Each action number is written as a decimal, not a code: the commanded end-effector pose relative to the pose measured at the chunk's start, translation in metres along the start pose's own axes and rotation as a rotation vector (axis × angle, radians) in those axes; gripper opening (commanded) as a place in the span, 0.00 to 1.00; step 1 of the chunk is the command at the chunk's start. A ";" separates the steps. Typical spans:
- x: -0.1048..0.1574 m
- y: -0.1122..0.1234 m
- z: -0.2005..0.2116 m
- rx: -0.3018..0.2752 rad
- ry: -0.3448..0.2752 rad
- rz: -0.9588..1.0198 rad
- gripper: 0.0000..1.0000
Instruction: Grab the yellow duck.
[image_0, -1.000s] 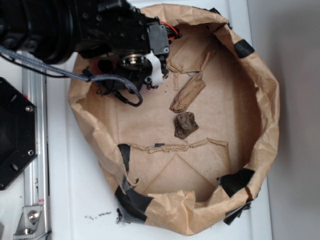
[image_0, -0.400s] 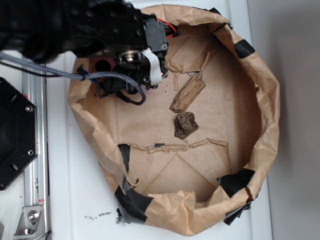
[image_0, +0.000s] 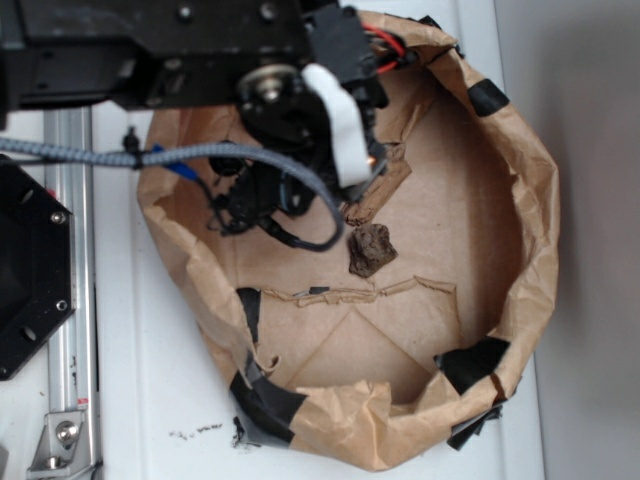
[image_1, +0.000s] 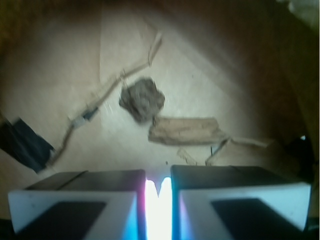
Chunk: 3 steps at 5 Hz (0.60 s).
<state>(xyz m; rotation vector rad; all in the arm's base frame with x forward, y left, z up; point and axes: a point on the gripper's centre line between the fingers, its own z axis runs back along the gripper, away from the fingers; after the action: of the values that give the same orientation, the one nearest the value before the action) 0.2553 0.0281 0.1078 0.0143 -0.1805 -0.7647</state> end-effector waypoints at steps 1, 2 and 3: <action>0.016 0.006 0.020 0.014 -0.064 0.023 0.00; 0.000 0.010 0.012 0.071 -0.010 0.008 1.00; -0.023 0.014 -0.005 0.080 0.074 -0.006 1.00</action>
<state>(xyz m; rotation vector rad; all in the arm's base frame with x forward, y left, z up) 0.2468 0.0541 0.0887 0.0948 -0.1033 -0.7690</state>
